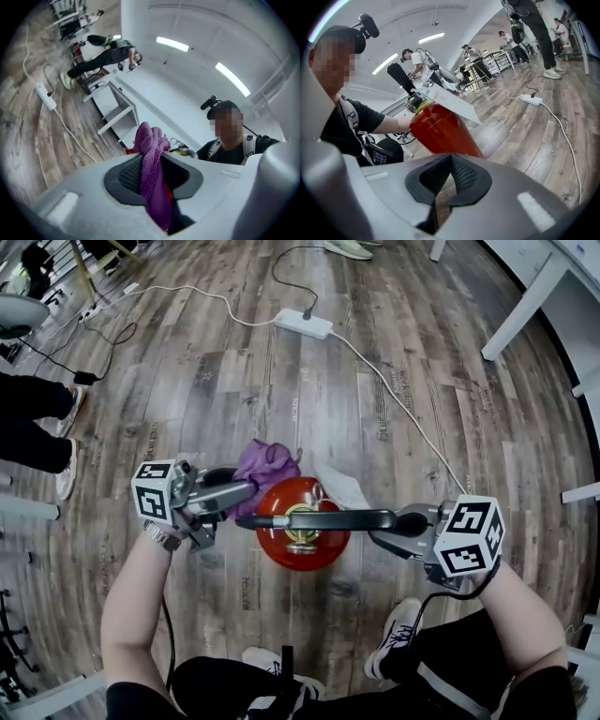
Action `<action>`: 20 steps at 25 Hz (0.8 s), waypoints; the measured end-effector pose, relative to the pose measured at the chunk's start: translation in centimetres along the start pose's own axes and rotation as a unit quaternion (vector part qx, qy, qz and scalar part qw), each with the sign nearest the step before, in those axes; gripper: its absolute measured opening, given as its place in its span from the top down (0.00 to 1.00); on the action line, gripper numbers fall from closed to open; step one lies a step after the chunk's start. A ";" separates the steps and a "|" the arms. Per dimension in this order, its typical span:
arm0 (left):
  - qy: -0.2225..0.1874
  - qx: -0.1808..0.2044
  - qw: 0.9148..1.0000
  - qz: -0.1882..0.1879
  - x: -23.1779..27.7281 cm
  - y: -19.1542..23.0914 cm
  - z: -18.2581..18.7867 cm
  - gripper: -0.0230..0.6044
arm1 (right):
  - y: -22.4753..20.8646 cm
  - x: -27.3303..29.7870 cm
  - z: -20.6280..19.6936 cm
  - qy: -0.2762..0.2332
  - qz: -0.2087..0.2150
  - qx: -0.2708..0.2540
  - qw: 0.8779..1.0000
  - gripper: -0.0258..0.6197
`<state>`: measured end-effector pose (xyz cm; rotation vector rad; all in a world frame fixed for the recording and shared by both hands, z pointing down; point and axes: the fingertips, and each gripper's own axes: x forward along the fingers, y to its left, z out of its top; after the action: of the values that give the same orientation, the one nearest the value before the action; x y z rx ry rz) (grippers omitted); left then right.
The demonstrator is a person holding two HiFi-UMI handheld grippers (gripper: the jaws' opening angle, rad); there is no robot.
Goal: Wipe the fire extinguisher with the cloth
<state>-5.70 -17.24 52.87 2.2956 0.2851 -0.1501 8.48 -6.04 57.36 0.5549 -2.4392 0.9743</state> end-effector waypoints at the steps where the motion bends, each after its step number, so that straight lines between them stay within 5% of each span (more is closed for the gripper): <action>1: -0.012 0.030 0.999 0.005 -0.3 -1.9 0.9 0.82 | 0.1 0.3 0.2 0.001 0.002 -0.002 1.000 0.95; 6: -0.036 0.161 0.985 0.047 -1.5 -9.4 2.8 0.82 | 0.6 1.8 0.5 0.011 0.007 -0.009 1.000 0.95; 11: -0.022 0.230 0.969 0.084 -2.4 -13.1 1.4 0.82 | 0.3 2.7 -0.2 0.026 0.006 -0.001 1.000 0.95; 15: 0.004 0.236 0.965 0.116 -1.2 -11.9 -2.6 0.82 | 0.4 2.7 0.0 0.023 0.004 0.000 1.000 0.95; 20: -0.039 0.170 0.978 0.115 -1.4 -9.4 -5.7 0.82 | 0.6 2.7 0.4 0.020 0.003 -0.003 1.000 0.95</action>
<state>-9.31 -7.15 50.29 2.6333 -0.0536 -0.1828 5.93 -6.44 58.26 0.5226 -2.4081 0.9718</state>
